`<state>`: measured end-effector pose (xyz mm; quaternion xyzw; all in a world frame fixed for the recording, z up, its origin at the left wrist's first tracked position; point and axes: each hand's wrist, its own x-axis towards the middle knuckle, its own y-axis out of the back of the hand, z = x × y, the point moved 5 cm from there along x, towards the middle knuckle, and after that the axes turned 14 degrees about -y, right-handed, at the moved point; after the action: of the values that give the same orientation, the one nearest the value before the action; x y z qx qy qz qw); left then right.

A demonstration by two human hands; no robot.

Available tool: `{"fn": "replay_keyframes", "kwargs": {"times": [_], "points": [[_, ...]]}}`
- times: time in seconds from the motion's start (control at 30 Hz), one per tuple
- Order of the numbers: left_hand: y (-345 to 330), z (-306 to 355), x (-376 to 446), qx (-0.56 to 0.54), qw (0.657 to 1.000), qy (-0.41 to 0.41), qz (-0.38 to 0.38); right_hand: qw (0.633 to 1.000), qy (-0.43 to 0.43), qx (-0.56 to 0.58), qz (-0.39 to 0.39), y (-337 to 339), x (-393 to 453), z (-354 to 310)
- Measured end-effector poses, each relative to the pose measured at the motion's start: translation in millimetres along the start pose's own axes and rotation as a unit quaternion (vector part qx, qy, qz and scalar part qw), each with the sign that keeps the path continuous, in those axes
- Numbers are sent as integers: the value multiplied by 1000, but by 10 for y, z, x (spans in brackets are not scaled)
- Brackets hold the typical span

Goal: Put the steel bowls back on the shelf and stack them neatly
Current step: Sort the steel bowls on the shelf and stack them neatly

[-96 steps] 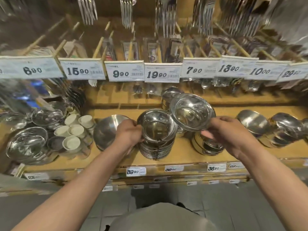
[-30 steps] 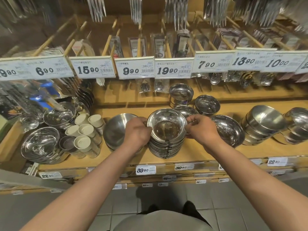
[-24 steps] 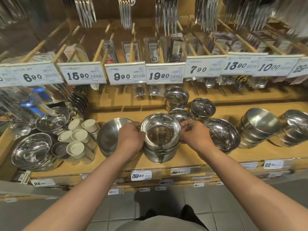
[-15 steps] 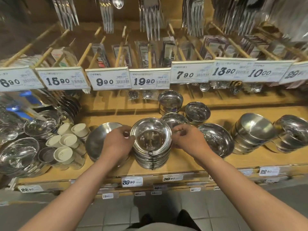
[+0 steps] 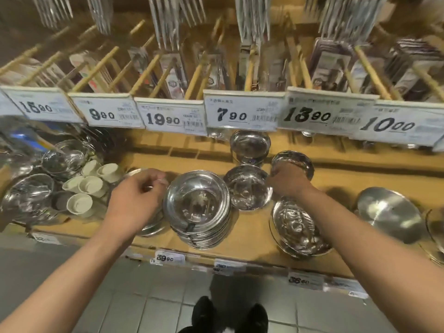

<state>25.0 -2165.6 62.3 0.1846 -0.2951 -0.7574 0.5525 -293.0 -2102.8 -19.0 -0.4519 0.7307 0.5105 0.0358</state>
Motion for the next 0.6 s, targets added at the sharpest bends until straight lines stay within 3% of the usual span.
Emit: {"fn": "replay_keyframes", "kwargs": {"times": [0.2, 0.47, 0.6], "points": [[-24, -24, -118, -69, 995, 44, 63, 981, 25, -188, -48, -234, 326, -43], [-109, -46, -149, -122, 985, 75, 91, 959, 35, -254, -118, -254, 434, -40], [-108, -21, -116, -140, 982, 83, 97, 967, 48, -241, -63, -100, 364, -61]]}}
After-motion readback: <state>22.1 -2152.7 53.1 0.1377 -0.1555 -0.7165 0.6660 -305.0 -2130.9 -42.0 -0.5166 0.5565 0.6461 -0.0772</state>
